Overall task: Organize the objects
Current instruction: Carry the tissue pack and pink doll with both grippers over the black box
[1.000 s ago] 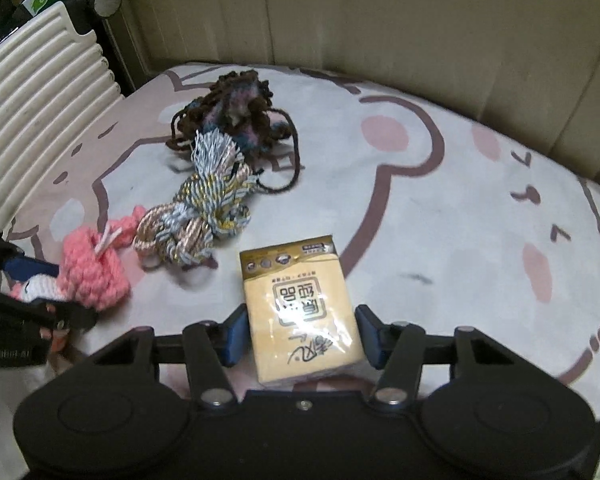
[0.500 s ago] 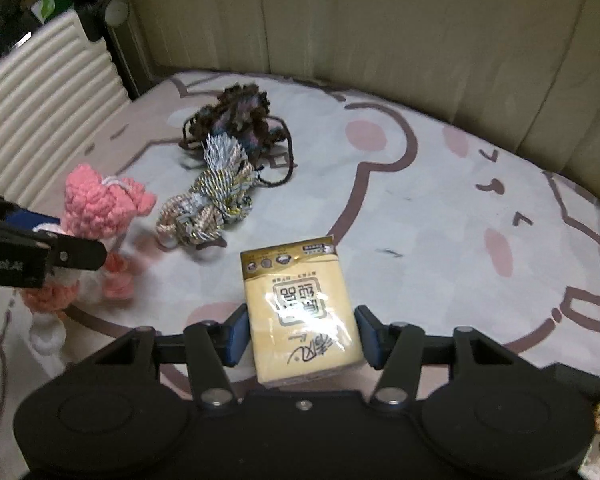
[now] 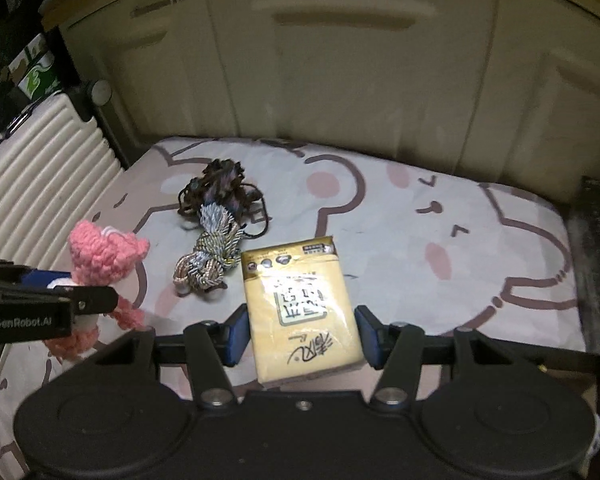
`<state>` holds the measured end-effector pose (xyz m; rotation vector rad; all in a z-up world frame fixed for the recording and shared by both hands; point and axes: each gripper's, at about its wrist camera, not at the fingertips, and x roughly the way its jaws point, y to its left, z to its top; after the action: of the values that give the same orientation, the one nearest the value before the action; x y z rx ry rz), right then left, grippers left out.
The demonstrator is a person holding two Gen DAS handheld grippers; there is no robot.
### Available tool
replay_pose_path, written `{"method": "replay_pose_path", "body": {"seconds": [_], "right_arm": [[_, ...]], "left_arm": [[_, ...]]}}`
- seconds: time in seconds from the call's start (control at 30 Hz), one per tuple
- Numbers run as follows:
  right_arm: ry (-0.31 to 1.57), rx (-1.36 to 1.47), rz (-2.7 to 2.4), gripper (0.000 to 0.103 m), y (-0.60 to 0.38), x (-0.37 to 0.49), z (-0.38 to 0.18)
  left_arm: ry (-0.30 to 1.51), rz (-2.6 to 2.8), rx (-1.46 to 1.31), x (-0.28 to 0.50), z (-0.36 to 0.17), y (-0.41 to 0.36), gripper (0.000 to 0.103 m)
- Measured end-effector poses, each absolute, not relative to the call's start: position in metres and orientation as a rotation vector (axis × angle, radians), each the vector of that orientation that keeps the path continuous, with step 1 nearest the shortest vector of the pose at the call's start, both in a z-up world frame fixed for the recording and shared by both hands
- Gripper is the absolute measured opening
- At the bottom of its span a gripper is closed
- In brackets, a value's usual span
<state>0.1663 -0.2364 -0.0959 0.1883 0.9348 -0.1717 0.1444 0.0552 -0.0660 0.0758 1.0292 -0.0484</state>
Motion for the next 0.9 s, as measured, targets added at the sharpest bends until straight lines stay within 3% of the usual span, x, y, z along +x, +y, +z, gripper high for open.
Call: {"method": "replay_pose_path", "body": {"seconds": [0.9], "right_arm": [[0.836, 0.223, -0.231, 0.056, -0.219, 0.100, -0.041]], "left_arm": [[0.939, -0.055, 0.042, 0.087, -0.019, 0.043, 0.042]]}}
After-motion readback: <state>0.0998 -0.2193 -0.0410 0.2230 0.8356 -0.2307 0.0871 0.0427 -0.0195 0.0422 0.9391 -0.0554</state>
